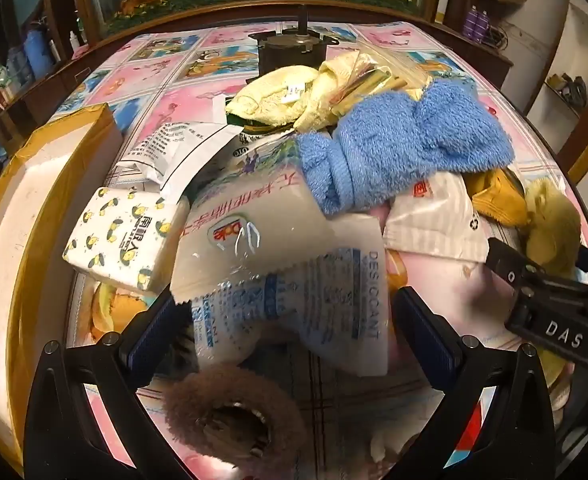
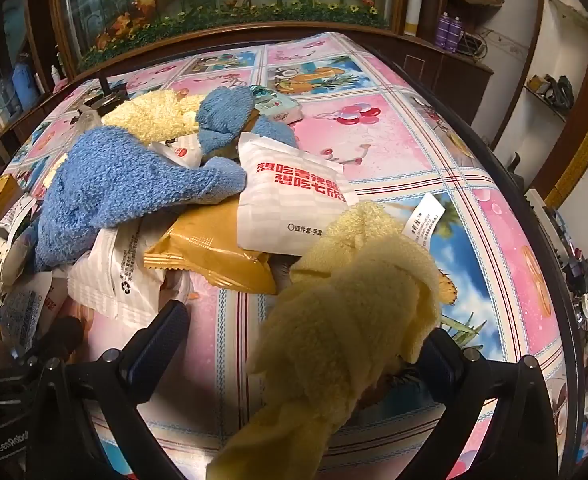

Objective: Organize soft objects
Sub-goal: 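Reach left gripper toward pink puff while right gripper reaches toward desiccant packet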

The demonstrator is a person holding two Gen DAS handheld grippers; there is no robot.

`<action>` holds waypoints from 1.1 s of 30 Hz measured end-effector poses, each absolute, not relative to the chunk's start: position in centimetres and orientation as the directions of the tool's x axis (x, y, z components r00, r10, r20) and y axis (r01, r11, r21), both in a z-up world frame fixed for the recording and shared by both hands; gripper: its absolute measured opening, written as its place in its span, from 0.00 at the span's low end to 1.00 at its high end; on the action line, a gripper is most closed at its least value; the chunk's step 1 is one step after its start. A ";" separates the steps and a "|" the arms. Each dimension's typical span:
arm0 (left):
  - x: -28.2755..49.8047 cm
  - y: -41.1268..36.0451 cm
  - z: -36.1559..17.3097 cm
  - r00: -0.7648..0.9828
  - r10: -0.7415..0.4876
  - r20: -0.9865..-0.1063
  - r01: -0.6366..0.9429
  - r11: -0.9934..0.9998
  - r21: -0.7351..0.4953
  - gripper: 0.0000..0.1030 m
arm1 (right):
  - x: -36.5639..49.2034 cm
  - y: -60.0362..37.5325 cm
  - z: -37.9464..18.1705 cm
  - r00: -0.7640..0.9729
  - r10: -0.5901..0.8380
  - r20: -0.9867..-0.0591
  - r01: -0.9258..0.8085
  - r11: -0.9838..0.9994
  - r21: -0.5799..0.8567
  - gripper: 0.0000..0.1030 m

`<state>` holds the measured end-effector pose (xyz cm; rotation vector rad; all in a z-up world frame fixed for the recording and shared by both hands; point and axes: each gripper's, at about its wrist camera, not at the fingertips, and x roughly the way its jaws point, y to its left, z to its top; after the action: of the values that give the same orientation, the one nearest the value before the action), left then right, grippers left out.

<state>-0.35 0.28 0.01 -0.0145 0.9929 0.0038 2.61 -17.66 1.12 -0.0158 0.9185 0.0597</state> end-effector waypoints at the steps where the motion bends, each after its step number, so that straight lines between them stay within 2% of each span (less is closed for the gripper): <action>1: -0.7 0.5 0.0 0.543 -0.004 -0.840 -0.009 1.000 -0.010 1.00 | 2.7 -17.8 1.0 0.599 0.046 -0.799 -0.065 0.998 0.009 1.00; 10: -2.9 -0.5 0.0 0.525 0.006 -0.851 -0.010 1.000 0.001 1.00 | 2.4 -17.3 1.3 0.583 0.025 -0.812 -0.043 0.999 0.000 1.00; 14: -3.1 1.2 1.4 0.572 -0.097 -0.815 -0.017 0.991 -0.129 0.97 | 2.0 -17.0 1.3 0.589 0.033 -0.807 -0.057 0.998 -0.001 1.00; 16: -4.3 2.0 3.2 0.619 -0.116 -0.777 -0.020 0.987 -0.163 0.97 | 2.0 -17.0 1.2 0.590 0.035 -0.807 -0.058 0.998 0.001 1.00; 18: -6.0 2.7 5.9 0.699 -0.090 -0.709 -0.019 0.989 -0.145 0.97 | 2.0 -17.1 1.2 0.590 0.036 -0.807 -0.058 0.998 0.002 1.00; 21: -9.4 4.3 10.6 0.828 -0.064 -0.558 -0.014 0.991 -0.134 0.97 | 2.0 -17.1 1.2 0.591 0.039 -0.806 -0.060 0.998 0.003 1.00; 23: -11.6 5.5 12.6 0.898 -0.021 -0.440 -0.010 0.998 -0.068 0.97 | 1.8 -17.2 1.3 0.594 0.042 -0.803 -0.060 0.998 0.008 0.99; 24: -12.2 5.8 13.0 0.911 -0.012 -0.412 -0.001 0.999 -0.032 0.97 | 1.6 -17.3 1.4 0.599 0.044 -0.800 -0.058 0.998 0.011 0.99; 26: -13.0 6.5 12.9 0.905 0.053 -0.421 -0.038 0.998 0.044 0.97 | 0.7 -17.7 2.1 0.643 0.032 -0.766 -0.038 0.999 0.011 0.98; 27: -13.2 7.1 12.7 0.895 0.069 -0.441 -0.056 0.997 0.044 0.97 | -0.1 -17.9 2.7 0.675 0.021 -0.737 -0.027 1.000 0.003 0.98; 29: -13.4 8.8 12.3 0.889 0.032 -0.457 -0.049 0.998 -0.025 0.97 | -2.1 -18.1 4.1 0.750 0.016 -0.661 -0.025 1.000 -0.005 0.98; 31: -14.1 9.8 12.2 0.897 0.013 -0.442 -0.044 0.997 -0.060 0.97 | -3.7 -18.6 5.3 0.797 0.076 -0.600 -0.065 0.997 0.040 0.99; 33: -14.8 9.5 12.1 0.901 0.025 -0.433 -0.042 0.999 -0.031 0.97 | -3.5 -18.9 6.0 0.776 0.127 -0.618 -0.097 0.992 0.081 0.99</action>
<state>-14.83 9.50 12.09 -0.0395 0.4471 0.0344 -3.48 -18.86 6.03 0.0460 0.6713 0.1209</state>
